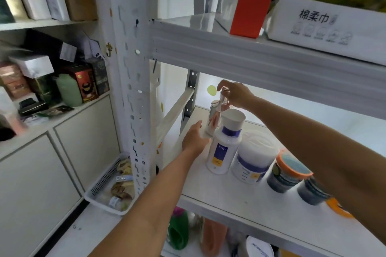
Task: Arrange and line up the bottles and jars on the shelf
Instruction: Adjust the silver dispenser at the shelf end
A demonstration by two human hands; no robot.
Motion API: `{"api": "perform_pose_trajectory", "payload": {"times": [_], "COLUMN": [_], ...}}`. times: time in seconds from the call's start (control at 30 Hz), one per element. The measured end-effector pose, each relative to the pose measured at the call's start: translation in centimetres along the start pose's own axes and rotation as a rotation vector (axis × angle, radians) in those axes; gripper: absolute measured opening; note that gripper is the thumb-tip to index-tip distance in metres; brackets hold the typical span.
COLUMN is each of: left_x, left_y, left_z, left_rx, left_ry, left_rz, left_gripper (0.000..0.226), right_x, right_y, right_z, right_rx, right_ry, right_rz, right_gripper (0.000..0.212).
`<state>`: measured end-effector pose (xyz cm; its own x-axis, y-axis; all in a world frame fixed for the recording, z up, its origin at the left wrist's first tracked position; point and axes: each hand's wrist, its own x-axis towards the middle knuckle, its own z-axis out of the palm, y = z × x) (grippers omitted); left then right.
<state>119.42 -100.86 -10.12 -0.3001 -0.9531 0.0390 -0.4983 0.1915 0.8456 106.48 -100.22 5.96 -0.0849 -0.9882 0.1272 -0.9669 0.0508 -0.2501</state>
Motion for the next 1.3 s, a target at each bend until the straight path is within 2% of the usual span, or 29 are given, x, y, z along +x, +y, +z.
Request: {"api": "perform_pose_trajectory", "payload": {"times": [0.13,0.27,0.33,0.57,0.7,0.87,0.9,1.0,1.1,1.2,1.3], "left_x": [0.3,-0.3,-0.9,-4.1,-5.7,-7.6,-8.0,-9.0,-9.8,-10.3,-10.3], "left_y": [0.6,0.6,0.5,0.2,0.0,-0.1,-0.1,-0.1,-0.2,-0.2,-0.4], "left_z": [-0.2,-1.0,-1.6,-4.0,-4.8,-5.6,-5.7,-6.1,-6.0,-5.7,-5.8], "left_rx": [-0.022,-0.108,-0.104,-0.090,-0.087,-0.070,-0.061,-0.020,-0.045,-0.046,-0.037], "left_ry": [0.035,0.117,0.153,0.192,0.154,0.087,0.078,0.057,0.076,0.114,0.133], "left_rz": [0.013,-0.013,-0.049,-0.107,-0.119,-0.103,-0.102,-0.079,-0.075,-0.114,-0.123], "left_gripper": [0.065,0.051,0.053,0.051,0.049,0.045,0.046,0.050,0.060,0.059,0.056], "right_x": [-0.5,-0.8,-0.5,1.0,0.2,-1.5,-1.8,-2.6,-3.1,-3.7,-4.3], "right_y": [-1.7,-3.6,-3.9,-5.3,-6.3,-7.3,-7.4,-7.7,-7.9,-8.1,-7.7], "right_z": [-0.3,-0.5,-0.3,1.1,1.0,0.2,-0.1,-0.5,-0.5,-0.4,-0.7], "right_rx": [0.291,0.430,0.463,0.341,0.267,0.186,0.163,0.105,0.045,-0.021,-0.052], "right_ry": [-0.043,-0.150,-0.209,-0.315,-0.338,-0.388,-0.387,-0.364,-0.339,-0.238,-0.182], "right_rz": [0.054,0.038,0.026,-0.054,-0.066,-0.042,-0.057,-0.073,-0.074,-0.118,-0.214], "right_gripper": [0.032,0.011,0.006,0.010,0.022,0.012,0.017,0.040,0.044,0.054,0.046]}}
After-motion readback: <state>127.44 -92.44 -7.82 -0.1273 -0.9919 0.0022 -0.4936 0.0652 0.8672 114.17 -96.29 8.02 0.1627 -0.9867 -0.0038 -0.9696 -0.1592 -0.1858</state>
